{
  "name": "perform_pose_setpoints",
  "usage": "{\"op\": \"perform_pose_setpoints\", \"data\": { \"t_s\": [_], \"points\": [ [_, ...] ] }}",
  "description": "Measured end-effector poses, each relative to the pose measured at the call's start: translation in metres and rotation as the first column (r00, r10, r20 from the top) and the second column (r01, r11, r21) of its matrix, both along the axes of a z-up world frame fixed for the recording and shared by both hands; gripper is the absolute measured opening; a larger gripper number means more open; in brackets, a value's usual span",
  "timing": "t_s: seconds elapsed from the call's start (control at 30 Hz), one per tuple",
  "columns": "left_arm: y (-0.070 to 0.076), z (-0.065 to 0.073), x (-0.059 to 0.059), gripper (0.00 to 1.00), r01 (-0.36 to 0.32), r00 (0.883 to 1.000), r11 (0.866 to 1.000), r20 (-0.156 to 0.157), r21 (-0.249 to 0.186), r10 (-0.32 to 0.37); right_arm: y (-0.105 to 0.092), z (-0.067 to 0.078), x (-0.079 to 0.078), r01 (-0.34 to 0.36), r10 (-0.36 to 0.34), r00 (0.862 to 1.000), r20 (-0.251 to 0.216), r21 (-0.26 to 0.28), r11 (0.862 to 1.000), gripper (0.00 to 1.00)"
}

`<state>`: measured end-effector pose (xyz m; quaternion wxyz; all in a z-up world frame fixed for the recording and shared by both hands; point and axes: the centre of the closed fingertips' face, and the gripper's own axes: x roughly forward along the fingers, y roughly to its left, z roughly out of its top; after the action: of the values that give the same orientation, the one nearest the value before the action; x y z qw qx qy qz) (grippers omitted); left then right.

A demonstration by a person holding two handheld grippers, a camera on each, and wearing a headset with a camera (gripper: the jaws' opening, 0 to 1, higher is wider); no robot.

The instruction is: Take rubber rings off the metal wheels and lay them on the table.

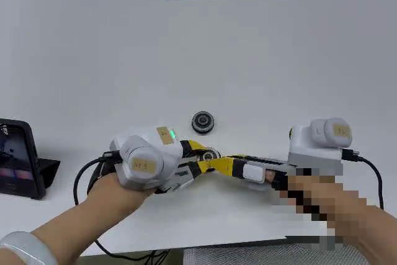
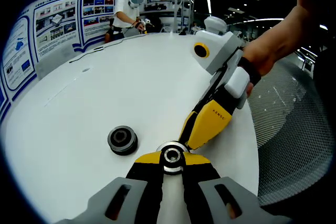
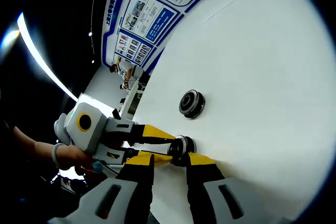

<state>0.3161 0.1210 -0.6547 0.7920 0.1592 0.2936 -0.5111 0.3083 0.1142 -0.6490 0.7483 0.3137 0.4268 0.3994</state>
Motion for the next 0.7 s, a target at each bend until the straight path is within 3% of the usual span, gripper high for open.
{"op": "perform_pose_setpoints", "data": {
  "t_s": [0.3, 0.7],
  "points": [
    [0.0, 0.0, 0.0, 0.13, 0.0, 1.0, 1.0, 0.0, -0.002, 0.0, -0.005, -0.011, 0.005, 0.024, -0.025, 1.0, -0.016, -0.045, 0.999, 0.11],
    [0.0, 0.0, 0.0, 0.13, 0.001, 1.0, 1.0, 0.0, -0.005, -0.001, -0.008, -0.012, 0.007, 0.026, -0.026, 1.0, -0.004, -0.074, 0.997, 0.02]
  ]
}}
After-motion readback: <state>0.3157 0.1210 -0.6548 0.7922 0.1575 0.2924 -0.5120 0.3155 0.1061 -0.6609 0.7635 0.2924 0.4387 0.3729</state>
